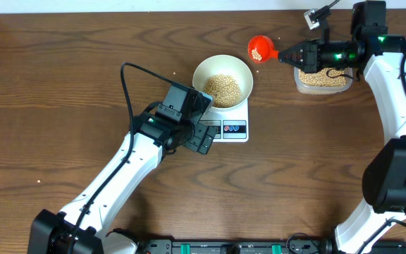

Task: Scoop item into bowl and weigh 50g on scale
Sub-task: 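Withdraw the red scoop from the bowl back toward the bean tub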

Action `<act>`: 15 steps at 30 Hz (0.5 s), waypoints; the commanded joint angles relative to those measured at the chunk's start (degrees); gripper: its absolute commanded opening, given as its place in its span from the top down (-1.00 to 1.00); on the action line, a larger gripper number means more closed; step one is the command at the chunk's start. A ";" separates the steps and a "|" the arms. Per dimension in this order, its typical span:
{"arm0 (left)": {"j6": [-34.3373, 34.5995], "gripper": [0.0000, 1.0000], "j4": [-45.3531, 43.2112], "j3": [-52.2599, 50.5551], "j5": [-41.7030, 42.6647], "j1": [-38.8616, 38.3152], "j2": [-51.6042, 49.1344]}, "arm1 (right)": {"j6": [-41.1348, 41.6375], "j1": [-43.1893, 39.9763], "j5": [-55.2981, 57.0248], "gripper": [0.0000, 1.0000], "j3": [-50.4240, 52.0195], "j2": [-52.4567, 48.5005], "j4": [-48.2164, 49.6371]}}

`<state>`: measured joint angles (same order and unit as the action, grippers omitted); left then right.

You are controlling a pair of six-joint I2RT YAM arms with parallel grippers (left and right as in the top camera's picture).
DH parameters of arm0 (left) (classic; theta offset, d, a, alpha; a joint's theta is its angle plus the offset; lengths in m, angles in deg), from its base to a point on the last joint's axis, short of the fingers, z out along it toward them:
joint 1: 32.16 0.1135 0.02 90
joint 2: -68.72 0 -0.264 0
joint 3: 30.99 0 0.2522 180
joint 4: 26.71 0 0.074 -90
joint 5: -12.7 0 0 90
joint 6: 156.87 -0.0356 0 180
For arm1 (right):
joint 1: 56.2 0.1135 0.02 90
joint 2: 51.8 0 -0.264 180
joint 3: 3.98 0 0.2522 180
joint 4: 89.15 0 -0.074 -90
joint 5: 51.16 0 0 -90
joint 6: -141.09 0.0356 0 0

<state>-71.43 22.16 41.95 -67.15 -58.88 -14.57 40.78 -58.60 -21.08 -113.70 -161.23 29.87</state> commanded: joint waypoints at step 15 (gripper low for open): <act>-0.37 -0.86 0.02 -0.13 -0.57 0.13 -0.63 | 0.63 -2.91 0.44 0.98 -1.55 2.10 -1.49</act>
<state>-71.43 22.16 41.95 -67.17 -58.88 -14.57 40.78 -58.82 -21.23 -113.70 -161.23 29.50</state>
